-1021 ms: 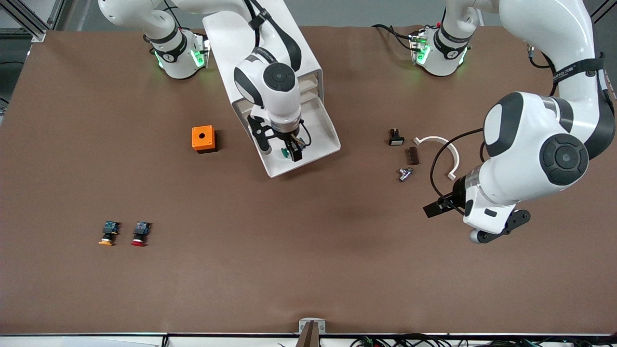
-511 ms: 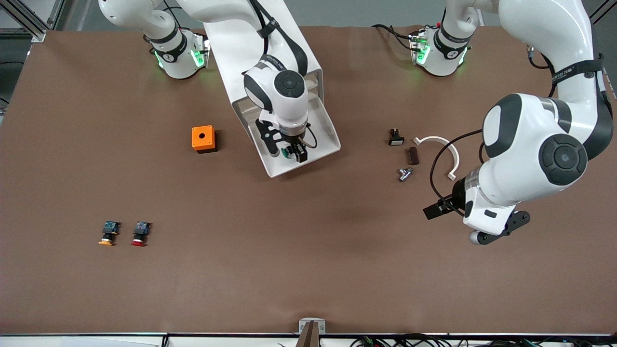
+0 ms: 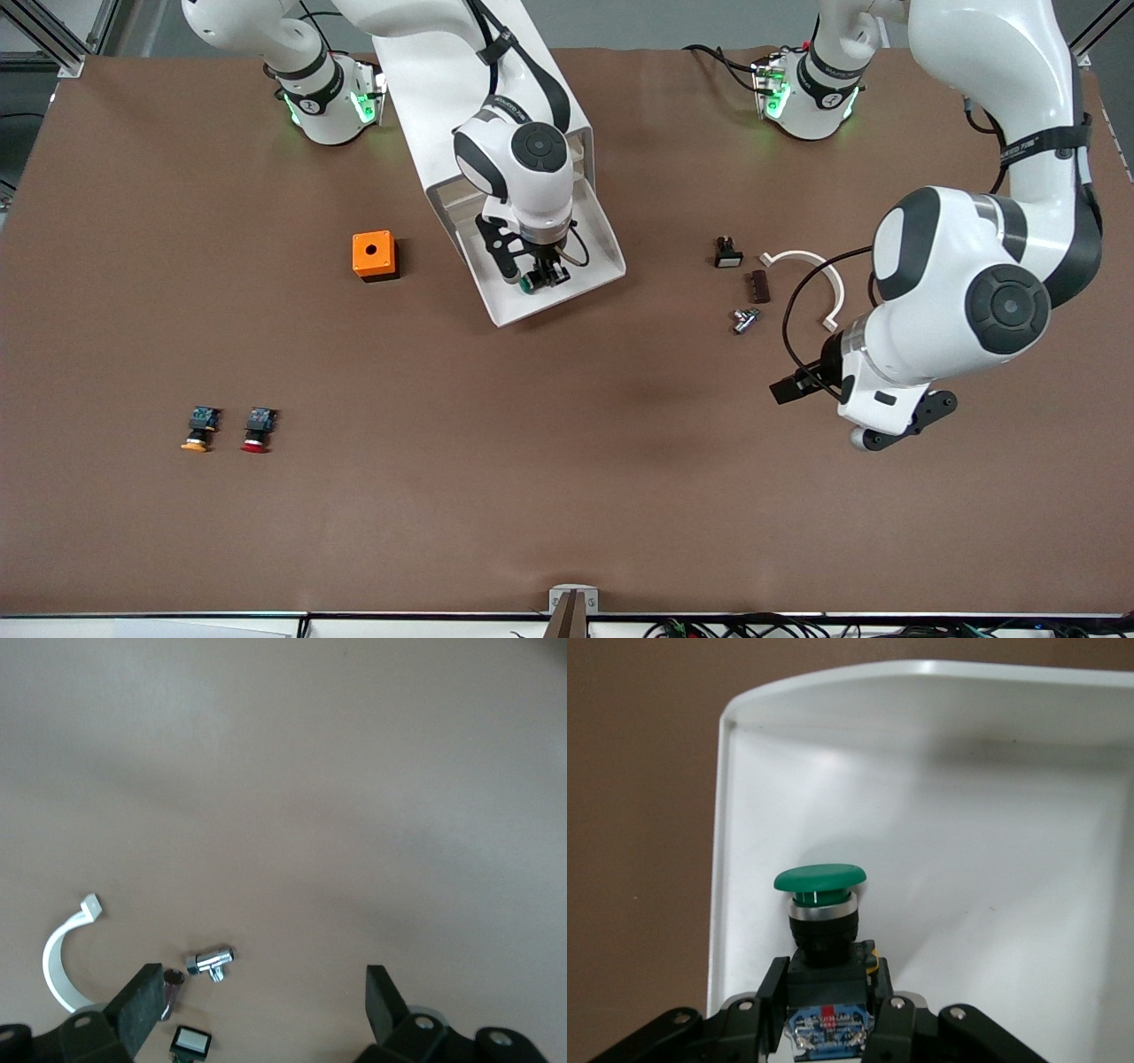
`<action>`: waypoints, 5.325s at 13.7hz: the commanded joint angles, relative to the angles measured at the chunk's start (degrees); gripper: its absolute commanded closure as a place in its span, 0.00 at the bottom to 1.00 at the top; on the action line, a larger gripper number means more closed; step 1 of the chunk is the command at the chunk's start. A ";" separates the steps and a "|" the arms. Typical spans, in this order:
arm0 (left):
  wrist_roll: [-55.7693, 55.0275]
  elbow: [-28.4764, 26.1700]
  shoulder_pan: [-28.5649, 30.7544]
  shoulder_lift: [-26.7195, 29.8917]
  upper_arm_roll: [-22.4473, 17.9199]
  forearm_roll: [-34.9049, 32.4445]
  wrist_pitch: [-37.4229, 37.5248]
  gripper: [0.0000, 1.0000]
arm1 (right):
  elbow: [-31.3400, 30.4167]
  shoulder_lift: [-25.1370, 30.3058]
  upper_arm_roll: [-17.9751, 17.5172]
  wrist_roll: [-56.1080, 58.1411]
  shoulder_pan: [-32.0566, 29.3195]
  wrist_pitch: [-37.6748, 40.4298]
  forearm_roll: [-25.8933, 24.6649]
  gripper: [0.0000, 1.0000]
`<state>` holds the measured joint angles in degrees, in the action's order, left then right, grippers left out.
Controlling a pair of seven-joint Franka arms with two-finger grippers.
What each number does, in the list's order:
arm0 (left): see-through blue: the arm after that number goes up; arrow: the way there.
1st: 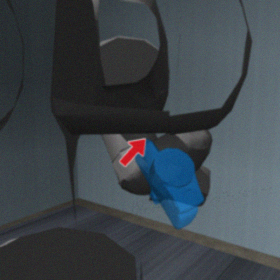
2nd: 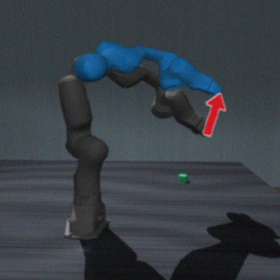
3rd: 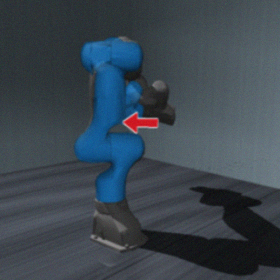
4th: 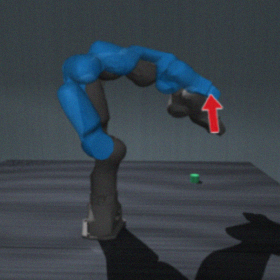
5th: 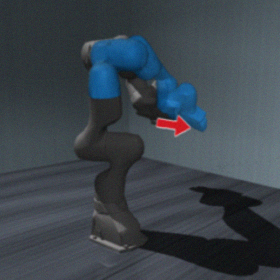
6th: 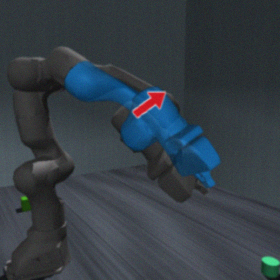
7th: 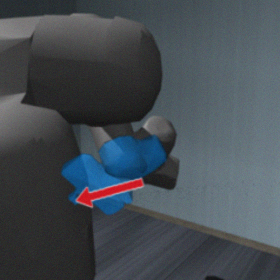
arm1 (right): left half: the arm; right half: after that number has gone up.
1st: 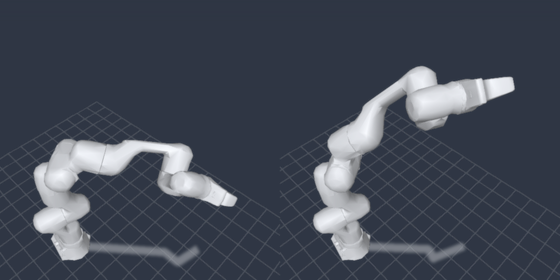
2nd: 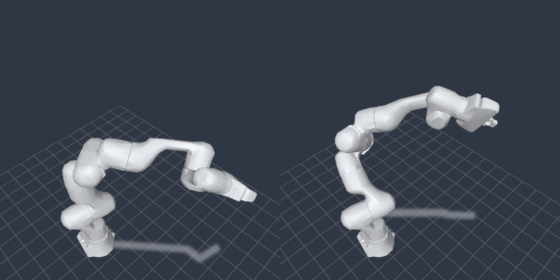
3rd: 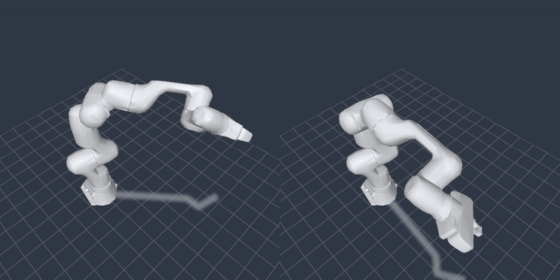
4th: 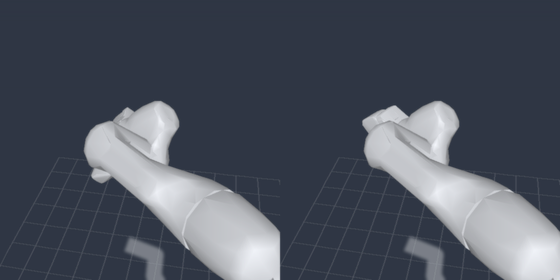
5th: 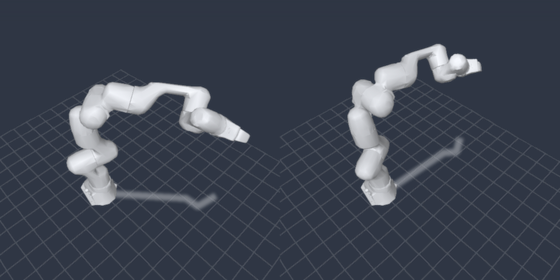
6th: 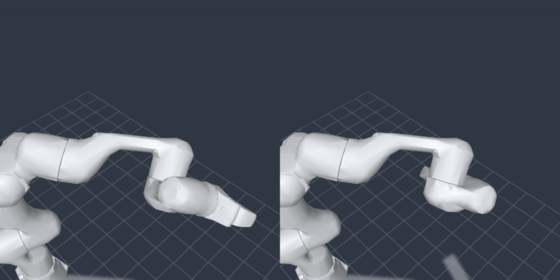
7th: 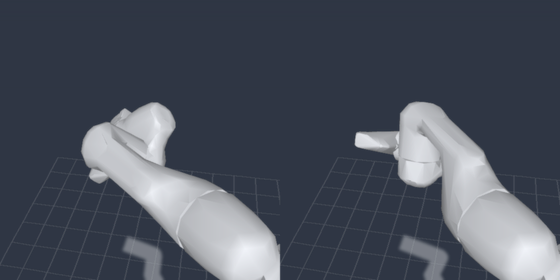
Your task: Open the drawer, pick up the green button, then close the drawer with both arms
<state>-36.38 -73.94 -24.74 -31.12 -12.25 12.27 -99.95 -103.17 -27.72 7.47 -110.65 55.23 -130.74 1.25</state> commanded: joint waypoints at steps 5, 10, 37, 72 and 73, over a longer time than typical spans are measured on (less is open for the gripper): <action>-2.65 -1.56 -3.20 -2.01 0.12 -0.67 -6.48 0.00 | 14.49 1.26 0.35 25.76 -12.93 18.58 2.87 1.00; -7.64 -1.38 -8.99 -7.72 0.21 -0.67 -14.56 0.00 | 10.99 2.76 0.44 63.10 -28.65 18.78 3.15 1.00; -32.94 -4.46 -23.07 -15.73 20.32 6.27 -15.72 0.00 | 7.20 -12.62 0.18 106.87 -43.72 -7.42 11.50 1.00; 21.59 -6.46 17.53 22.84 10.93 -7.44 9.76 0.00 | 38.76 13.13 0.35 116.01 -58.05 60.33 0.69 0.00; 23.35 -8.74 17.71 25.47 10.49 -7.52 10.21 0.00 | 38.05 13.83 0.35 115.93 -58.13 61.13 0.69 0.00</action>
<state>-16.53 -76.95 -7.08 -11.76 -1.29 5.58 -90.50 -62.67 -16.72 8.32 5.75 -2.88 -70.81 1.88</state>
